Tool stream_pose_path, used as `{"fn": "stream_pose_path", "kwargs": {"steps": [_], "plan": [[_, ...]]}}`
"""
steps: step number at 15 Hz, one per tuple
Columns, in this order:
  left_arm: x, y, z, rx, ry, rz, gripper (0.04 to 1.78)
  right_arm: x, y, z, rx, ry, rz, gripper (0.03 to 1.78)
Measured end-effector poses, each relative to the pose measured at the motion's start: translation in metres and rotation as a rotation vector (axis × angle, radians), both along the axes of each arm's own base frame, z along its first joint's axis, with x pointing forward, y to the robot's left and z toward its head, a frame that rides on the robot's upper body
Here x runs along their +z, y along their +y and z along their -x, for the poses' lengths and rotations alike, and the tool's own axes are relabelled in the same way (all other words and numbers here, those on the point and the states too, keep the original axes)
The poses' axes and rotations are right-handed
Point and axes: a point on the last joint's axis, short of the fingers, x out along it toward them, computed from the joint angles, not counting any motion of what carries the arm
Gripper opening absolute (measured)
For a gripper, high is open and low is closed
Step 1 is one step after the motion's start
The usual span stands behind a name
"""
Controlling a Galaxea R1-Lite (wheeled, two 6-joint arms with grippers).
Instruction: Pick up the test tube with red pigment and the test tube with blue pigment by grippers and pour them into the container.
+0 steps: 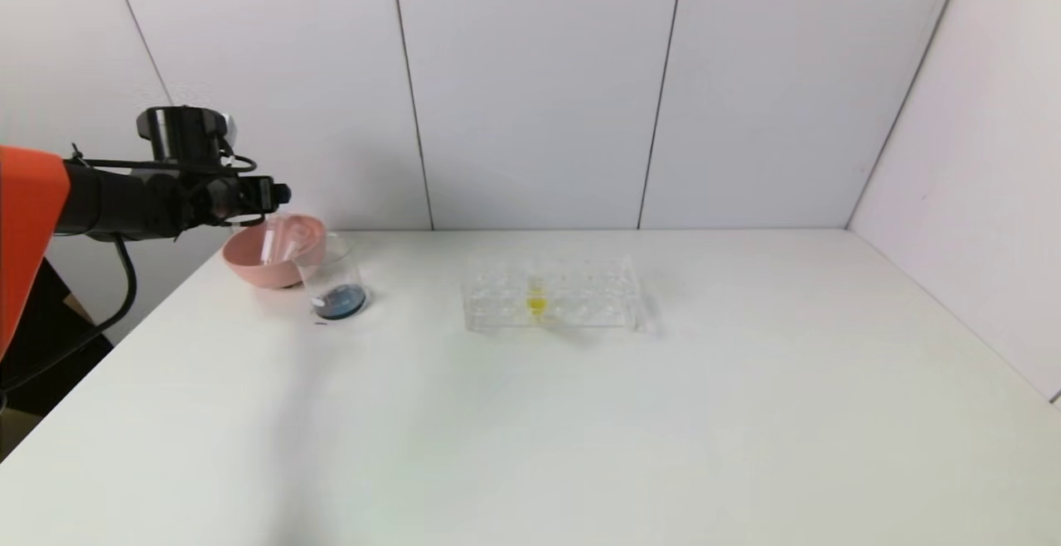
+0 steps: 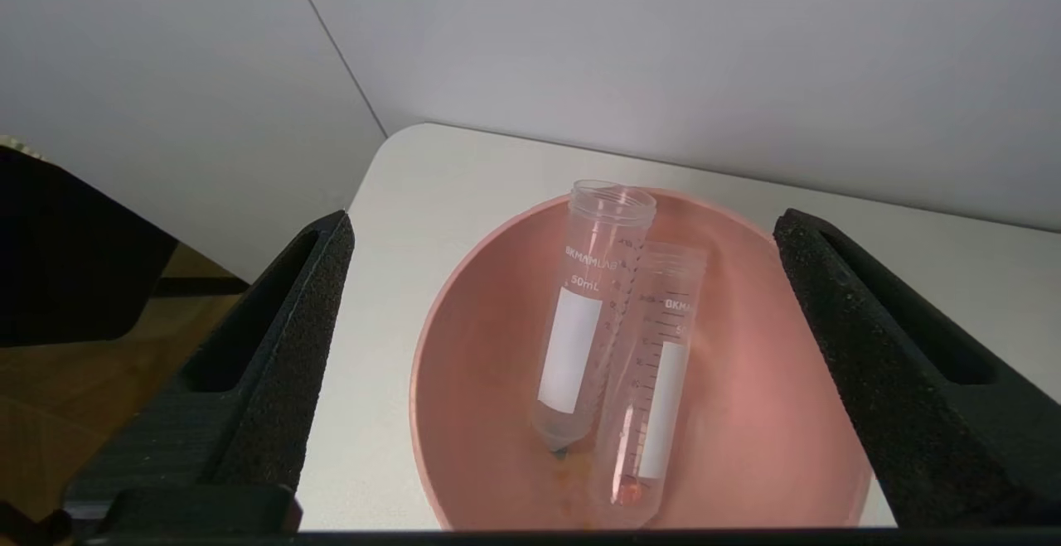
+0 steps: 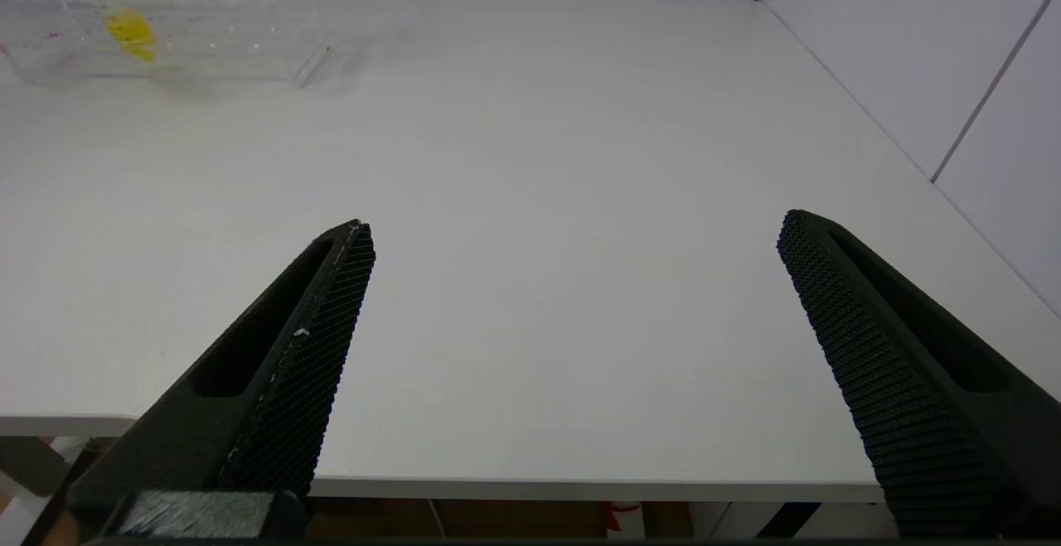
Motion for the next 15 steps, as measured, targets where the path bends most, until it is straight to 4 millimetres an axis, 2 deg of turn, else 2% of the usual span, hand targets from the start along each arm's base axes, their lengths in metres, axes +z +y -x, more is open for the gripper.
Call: {"fn": "stream_pose_path", "kwargs": {"steps": [4, 6, 10, 15], "plan": [[0.027, -0.003, 0.026, 0.0, -0.022, -0.026, 1.76, 0.0, 0.0, 0.0, 0.0, 0.0, 0.0, 1.78], [0.049, -0.008, 0.045, -0.012, -0.05, -0.049, 1.76, 0.0, 0.0, 0.0, 0.0, 0.0, 0.0, 1.77], [0.086, -0.016, 0.096, -0.041, -0.089, -0.1, 1.76, 0.0, 0.0, 0.0, 0.0, 0.0, 0.0, 1.77], [0.122, -0.03, 0.175, -0.206, -0.134, -0.137, 1.76, 0.0, 0.0, 0.0, 0.0, 0.0, 0.0, 1.77]]}}
